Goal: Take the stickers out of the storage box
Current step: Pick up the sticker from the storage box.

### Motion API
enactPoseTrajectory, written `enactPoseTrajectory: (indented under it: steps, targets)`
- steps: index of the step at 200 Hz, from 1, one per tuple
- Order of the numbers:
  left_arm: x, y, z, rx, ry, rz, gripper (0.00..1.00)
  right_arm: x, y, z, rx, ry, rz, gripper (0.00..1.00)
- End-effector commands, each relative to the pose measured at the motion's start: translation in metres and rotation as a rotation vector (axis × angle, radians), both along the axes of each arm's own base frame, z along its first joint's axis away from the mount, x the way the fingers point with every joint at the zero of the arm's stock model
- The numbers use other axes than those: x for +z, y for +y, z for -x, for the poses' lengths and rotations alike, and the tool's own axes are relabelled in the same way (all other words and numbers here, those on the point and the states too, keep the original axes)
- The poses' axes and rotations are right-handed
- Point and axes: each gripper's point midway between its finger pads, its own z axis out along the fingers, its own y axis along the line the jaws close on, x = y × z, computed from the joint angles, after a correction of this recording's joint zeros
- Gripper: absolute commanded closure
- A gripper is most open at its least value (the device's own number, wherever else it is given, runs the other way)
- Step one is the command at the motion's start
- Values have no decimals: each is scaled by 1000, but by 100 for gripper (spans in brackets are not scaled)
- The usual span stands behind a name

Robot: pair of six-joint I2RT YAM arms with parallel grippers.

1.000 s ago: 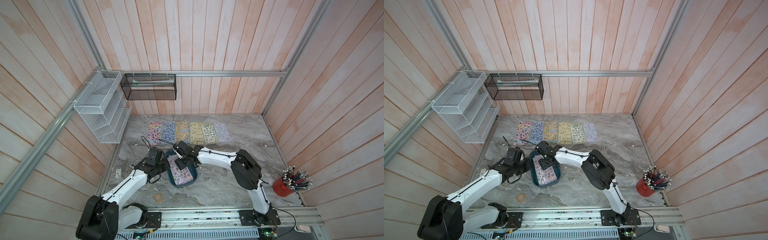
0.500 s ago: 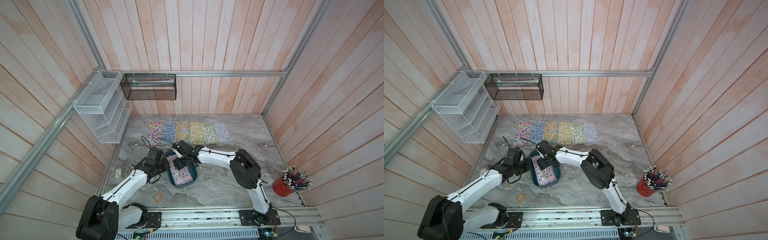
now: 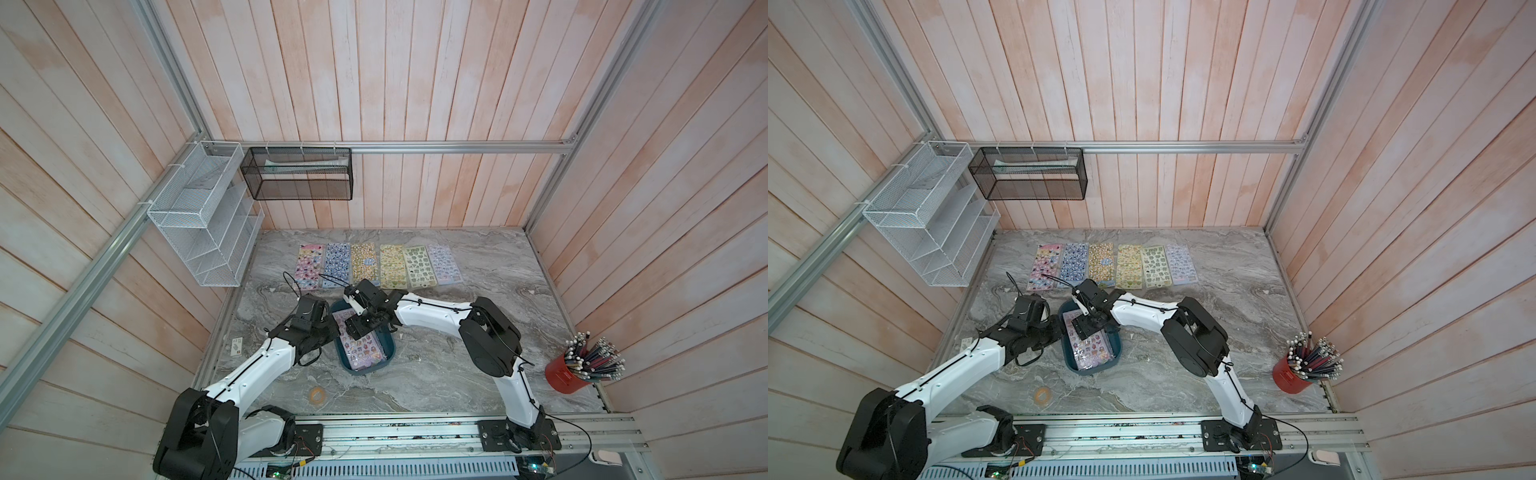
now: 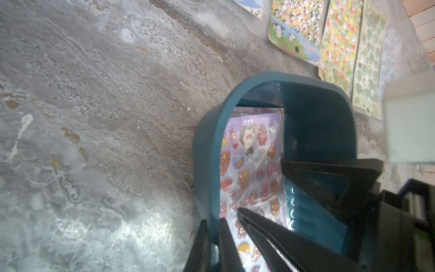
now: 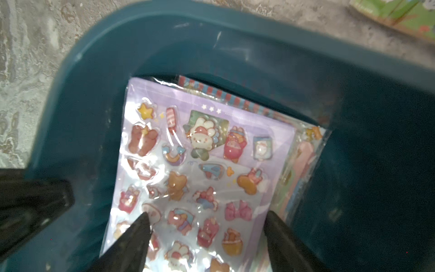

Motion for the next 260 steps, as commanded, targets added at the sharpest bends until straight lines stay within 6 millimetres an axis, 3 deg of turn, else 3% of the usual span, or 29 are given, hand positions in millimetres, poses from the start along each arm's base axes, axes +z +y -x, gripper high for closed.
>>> enactPoseTrajectory:
  steps: [1,61,95,145,260]
  targets:
    - [10,-3,-10,-9,-40,-1,100,-29,-19,2,-22,101,29,25]
    - [9,-4,-13,-6,-36,-2,100,10,-18,4,-17,152,-171,30]
    - [9,-4,-13,-7,-35,-8,100,22,-23,4,-29,163,-234,36]
    - [9,-4,-14,-7,-36,-11,100,28,-30,0,-51,174,-276,50]
    - [5,-4,-14,-7,-24,-23,100,47,-25,12,9,214,-422,80]
